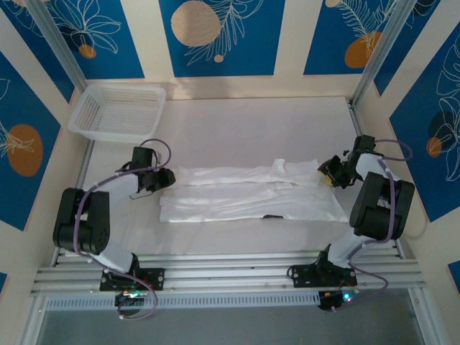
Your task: Fold the inside-out t-shirt
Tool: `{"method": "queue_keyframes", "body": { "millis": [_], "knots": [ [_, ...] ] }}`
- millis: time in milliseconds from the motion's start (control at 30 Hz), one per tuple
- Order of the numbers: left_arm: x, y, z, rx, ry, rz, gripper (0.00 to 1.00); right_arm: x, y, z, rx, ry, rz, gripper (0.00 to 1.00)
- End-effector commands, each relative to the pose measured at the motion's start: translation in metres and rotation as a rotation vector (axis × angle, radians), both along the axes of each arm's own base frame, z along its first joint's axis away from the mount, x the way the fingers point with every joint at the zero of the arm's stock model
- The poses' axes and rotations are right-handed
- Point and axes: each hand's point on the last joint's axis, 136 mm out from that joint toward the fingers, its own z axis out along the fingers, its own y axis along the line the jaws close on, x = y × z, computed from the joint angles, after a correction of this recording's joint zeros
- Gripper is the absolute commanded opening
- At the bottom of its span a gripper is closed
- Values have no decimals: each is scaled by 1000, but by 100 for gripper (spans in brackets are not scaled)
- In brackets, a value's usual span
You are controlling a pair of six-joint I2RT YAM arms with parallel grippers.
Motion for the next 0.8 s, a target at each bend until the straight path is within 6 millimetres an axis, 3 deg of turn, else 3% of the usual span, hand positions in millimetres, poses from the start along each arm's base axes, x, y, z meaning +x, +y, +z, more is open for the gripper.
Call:
{"method": "queue_keyframes", "body": {
  "millis": [0, 100, 267, 500, 533, 633, 667, 767],
  "knots": [
    [8, -4, 44, 7, -133, -40, 38, 14, 7, 38, -106, -94, 57, 41],
    [2, -3, 67, 39, -185, -44, 41, 25, 33, 43, -179, -100, 158, 45],
    [-10, -15, 89, 30, -235, -85, 43, 54, 104, 29, -238, -80, 337, 49],
    [-22, -25, 87, 30, -229, -132, 50, 86, 132, -17, -317, 36, 412, 51],
    [-23, -24, 86, 37, -224, -131, 51, 87, 135, -19, -322, 48, 422, 45],
    [-24, -21, 83, 50, -216, -120, 52, 88, 142, -14, -324, 34, 431, 6],
    [-24, -21, 82, 52, -214, -117, 52, 86, 143, -8, -324, 22, 429, 0],
    [-22, -21, 79, 53, -207, -113, 53, 75, 143, 10, -308, -10, 418, 0]
  ]
}}
